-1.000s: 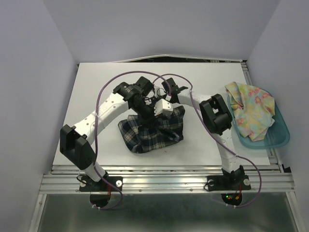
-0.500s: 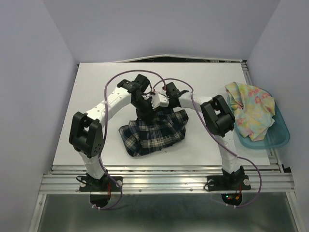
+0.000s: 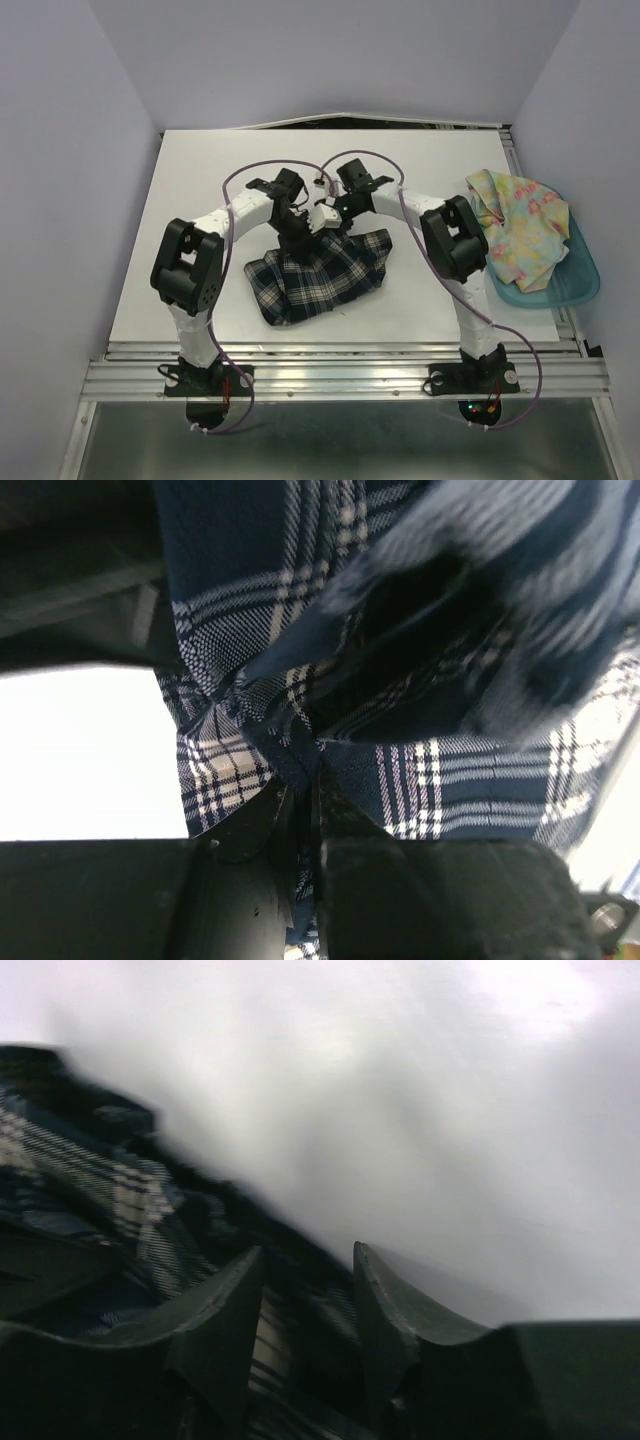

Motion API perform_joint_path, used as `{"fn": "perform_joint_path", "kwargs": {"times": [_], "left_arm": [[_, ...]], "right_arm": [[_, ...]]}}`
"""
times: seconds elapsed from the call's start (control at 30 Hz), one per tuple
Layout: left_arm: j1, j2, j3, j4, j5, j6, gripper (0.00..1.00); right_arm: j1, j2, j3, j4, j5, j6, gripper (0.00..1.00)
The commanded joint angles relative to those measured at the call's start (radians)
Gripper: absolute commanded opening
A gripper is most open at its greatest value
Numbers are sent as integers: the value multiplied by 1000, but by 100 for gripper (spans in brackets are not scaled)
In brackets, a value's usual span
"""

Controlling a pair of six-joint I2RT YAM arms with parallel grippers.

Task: Fold and stack the skirts
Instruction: Fold the skirt

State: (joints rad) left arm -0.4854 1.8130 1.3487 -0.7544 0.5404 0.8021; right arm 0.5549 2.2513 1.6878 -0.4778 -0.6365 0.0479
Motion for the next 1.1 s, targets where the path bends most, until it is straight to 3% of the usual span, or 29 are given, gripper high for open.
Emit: {"fn": "perform_joint_path", "kwargs": {"times": [0.0, 0.13, 0.27, 0.53, 0.63, 0.7, 0.77, 1.07], "left_arm": [[30, 75, 38, 29, -20, -9, 2], [48, 132, 75, 23, -3, -4, 6], [50, 196, 127, 14, -2, -4, 12], [56, 282, 265, -78, -2, 16, 40], [59, 263, 317, -126, -8, 16, 47], [64, 247, 352, -157, -14, 11, 51], [67, 214, 400, -181, -17, -9, 66], [151, -3, 458, -133, -2, -208, 69]], "right_arm": [[-98, -64, 62, -103, 224, -16, 48], [-190, -212, 1, -156, 256, -84, 50], [-190, -394, -86, -159, 253, -137, 48], [-190, -709, -316, -137, -95, -128, 47], [-118, -762, -373, -119, -134, -118, 47], [-86, -766, -393, -108, -152, -106, 47], [-44, -756, -408, -79, -163, -85, 47], [16, -598, -428, 60, -149, -57, 44]]}}
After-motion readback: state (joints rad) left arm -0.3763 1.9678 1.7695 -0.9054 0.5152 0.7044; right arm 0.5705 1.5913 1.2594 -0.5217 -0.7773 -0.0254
